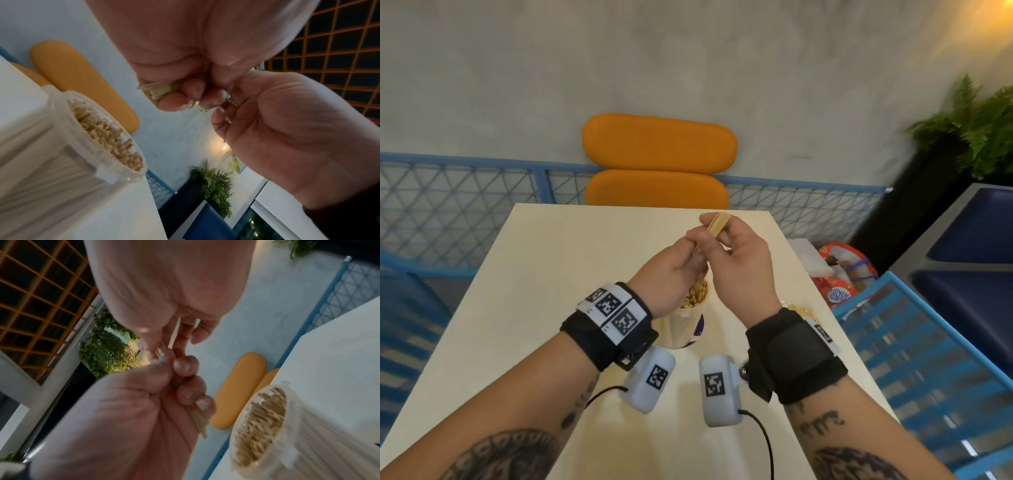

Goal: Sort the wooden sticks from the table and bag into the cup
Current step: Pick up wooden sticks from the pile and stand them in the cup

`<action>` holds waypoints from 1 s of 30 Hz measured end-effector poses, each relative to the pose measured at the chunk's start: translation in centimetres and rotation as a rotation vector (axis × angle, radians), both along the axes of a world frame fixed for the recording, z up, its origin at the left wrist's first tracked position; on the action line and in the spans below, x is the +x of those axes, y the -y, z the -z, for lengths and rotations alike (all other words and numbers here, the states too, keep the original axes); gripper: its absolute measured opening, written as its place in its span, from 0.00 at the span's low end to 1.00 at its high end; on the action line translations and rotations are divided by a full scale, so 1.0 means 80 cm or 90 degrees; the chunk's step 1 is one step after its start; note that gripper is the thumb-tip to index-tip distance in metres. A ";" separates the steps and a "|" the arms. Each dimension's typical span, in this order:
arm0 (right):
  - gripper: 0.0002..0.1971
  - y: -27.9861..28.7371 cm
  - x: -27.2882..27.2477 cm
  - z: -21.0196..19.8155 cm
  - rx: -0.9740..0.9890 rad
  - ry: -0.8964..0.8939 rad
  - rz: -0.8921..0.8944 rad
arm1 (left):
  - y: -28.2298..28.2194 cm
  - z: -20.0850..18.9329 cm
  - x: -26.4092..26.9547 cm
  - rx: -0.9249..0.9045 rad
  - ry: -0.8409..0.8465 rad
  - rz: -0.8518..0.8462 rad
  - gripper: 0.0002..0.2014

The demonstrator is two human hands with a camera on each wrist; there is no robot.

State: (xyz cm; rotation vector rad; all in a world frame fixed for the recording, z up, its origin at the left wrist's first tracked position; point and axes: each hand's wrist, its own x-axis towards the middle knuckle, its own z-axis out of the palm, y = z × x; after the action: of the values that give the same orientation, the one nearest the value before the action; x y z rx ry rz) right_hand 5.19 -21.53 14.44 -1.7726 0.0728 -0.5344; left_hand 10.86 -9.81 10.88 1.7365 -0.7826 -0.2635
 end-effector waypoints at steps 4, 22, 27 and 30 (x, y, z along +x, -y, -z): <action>0.05 0.015 0.018 0.000 0.052 -0.025 0.027 | 0.001 0.008 0.015 0.003 -0.048 -0.030 0.10; 0.24 0.033 0.048 0.107 -0.282 -0.107 0.049 | -0.022 0.088 0.010 0.219 -0.013 -0.134 0.52; 0.14 0.037 0.042 0.134 -0.509 -0.130 0.005 | -0.017 0.100 0.003 0.194 -0.027 -0.115 0.50; 0.25 0.038 0.031 0.142 -0.538 -0.124 -0.027 | -0.017 0.100 0.004 0.205 -0.026 -0.103 0.50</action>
State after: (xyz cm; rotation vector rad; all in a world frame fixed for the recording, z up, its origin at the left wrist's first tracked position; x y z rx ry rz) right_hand 7.69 -24.57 3.07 -2.6429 -0.0684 -0.3787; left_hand 11.21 -8.47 2.84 2.0794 -0.5881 -0.3273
